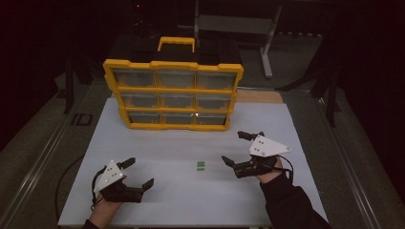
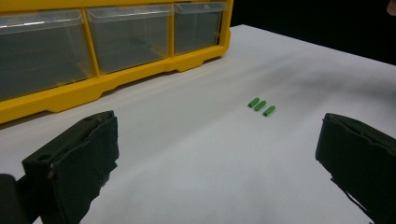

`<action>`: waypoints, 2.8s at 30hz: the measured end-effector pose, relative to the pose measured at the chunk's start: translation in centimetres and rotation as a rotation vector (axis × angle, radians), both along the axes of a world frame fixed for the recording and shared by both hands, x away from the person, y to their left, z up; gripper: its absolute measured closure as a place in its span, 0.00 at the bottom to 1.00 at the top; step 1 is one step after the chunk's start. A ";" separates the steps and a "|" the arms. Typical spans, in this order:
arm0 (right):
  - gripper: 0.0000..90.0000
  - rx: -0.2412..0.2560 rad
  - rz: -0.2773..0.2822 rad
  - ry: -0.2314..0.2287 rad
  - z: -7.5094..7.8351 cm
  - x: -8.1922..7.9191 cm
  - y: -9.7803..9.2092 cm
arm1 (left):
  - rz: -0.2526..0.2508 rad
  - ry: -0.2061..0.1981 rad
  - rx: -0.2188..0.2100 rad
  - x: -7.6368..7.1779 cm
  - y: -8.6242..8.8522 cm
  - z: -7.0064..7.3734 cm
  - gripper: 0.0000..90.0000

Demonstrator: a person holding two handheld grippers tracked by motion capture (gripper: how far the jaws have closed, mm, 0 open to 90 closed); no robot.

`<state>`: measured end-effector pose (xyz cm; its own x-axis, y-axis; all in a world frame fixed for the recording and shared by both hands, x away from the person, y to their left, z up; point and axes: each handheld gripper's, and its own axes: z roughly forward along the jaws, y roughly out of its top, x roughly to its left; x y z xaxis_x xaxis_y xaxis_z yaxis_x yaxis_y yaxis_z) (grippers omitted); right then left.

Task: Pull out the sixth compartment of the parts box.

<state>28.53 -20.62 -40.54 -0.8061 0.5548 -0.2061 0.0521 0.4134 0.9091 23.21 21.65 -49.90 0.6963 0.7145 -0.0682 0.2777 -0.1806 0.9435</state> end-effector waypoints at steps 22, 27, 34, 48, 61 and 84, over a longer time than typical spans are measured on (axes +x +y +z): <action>0.09 -0.125 0.010 -0.134 3.5 3.9 3.2 | 0.000 -0.002 0.000 0.0 0.1 0.0 0.00; 0.10 -0.162 0.011 -0.157 4.0 4.9 3.9 | -0.002 -0.001 0.001 0.0 0.1 0.0 0.00; 0.09 -0.211 0.022 -0.172 4.6 6.5 4.9 | -0.003 -0.004 0.000 0.0 0.2 0.0 0.00; 0.15 -0.313 0.063 -0.211 4.8 8.8 7.1 | -0.006 -0.002 -0.002 0.0 0.2 0.0 0.00; 0.28 -0.340 0.072 -0.233 4.7 11.0 9.4 | -0.011 -0.003 -0.004 0.0 0.2 0.0 0.00; 0.64 -0.510 0.027 -0.459 2.4 13.1 11.0 | -0.028 -0.006 0.009 -0.1 0.1 -0.1 0.00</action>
